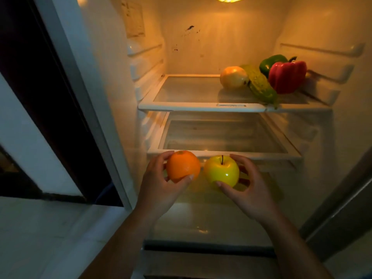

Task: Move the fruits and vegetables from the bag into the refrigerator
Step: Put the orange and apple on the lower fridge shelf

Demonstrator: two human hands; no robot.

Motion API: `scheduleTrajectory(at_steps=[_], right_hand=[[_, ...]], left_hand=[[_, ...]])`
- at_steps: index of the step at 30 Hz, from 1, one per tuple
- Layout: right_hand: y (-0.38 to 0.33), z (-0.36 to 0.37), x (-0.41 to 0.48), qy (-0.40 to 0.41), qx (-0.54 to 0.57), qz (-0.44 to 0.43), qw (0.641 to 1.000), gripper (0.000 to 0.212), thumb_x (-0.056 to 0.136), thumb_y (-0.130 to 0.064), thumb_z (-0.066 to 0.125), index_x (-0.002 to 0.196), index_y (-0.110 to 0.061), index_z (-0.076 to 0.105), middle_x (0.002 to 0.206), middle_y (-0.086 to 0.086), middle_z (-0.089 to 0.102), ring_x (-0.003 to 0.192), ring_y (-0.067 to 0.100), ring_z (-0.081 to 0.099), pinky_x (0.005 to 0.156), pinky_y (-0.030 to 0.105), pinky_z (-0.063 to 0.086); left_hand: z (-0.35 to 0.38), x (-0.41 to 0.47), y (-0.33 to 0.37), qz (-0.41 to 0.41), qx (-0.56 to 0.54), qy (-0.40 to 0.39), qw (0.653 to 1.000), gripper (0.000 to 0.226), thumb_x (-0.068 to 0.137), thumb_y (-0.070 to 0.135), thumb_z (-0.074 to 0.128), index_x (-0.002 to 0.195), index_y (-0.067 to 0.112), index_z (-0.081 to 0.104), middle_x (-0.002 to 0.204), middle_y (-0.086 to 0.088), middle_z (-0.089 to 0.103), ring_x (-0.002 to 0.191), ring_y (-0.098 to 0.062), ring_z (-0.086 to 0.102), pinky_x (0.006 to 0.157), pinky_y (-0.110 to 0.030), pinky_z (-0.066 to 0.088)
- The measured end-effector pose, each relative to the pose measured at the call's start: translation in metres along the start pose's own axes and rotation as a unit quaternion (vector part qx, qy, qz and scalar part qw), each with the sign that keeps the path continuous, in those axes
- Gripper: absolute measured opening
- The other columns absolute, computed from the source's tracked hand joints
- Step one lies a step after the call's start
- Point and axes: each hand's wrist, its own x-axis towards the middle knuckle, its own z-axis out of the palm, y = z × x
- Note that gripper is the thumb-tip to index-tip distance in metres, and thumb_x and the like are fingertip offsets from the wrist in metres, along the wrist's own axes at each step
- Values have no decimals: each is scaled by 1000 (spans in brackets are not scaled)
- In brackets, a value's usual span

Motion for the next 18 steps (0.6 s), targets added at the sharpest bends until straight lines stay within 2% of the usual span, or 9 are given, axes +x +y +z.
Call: scheduleTrajectory(at_steps=[3, 7, 10, 12, 15, 18], right_hand=[[15, -6, 8, 11, -3, 15, 1000, 70, 64, -33, 82, 123, -35, 45, 127, -12, 46, 111, 5, 49, 81, 24, 49], [33, -15, 21, 91, 6, 1, 996, 71, 60, -33, 83, 122, -28, 49, 123, -7, 49, 110, 4, 51, 77, 16, 49], [43, -27, 25, 137, 19, 4, 990, 70, 57, -38, 76, 121, -28, 49, 119, -11, 49, 109, 0, 50, 76, 14, 47], [47, -35, 25, 152, 18, 4, 988, 67, 57, -42, 75, 118, -33, 49, 117, -16, 48, 107, -3, 50, 75, 13, 48], [49, -46, 26, 171, 6, 3, 985, 62, 57, -44, 75, 112, -40, 47, 117, -24, 47, 105, -5, 50, 76, 11, 47], [49, -57, 30, 197, -14, 14, 980, 65, 59, -37, 76, 116, -37, 46, 117, -20, 48, 107, -3, 50, 78, 14, 48]], left_hand=[[15, 9, -4, -10, -15, -2, 1000, 67, 67, 29, 80, 124, 35, 43, 132, 8, 40, 117, -10, 46, 76, -18, 47], [43, 27, -4, 0, -54, -9, 998, 63, 64, 26, 82, 113, 43, 46, 130, 7, 44, 116, -13, 50, 79, -23, 50], [65, 38, 4, 24, -66, -21, 997, 62, 65, 24, 82, 112, 45, 46, 130, 10, 42, 114, -9, 49, 74, -17, 49], [76, 42, 7, 38, -67, -32, 996, 63, 65, 23, 81, 115, 41, 47, 130, 11, 41, 111, -6, 49, 70, -12, 50], [87, 49, 8, 54, -79, -53, 994, 64, 66, 22, 81, 118, 36, 48, 130, 11, 41, 110, 1, 48, 71, -5, 48], [93, 61, 10, 54, -101, -71, 991, 60, 66, 23, 80, 116, 37, 49, 130, 7, 45, 112, -7, 51, 70, -6, 49]])
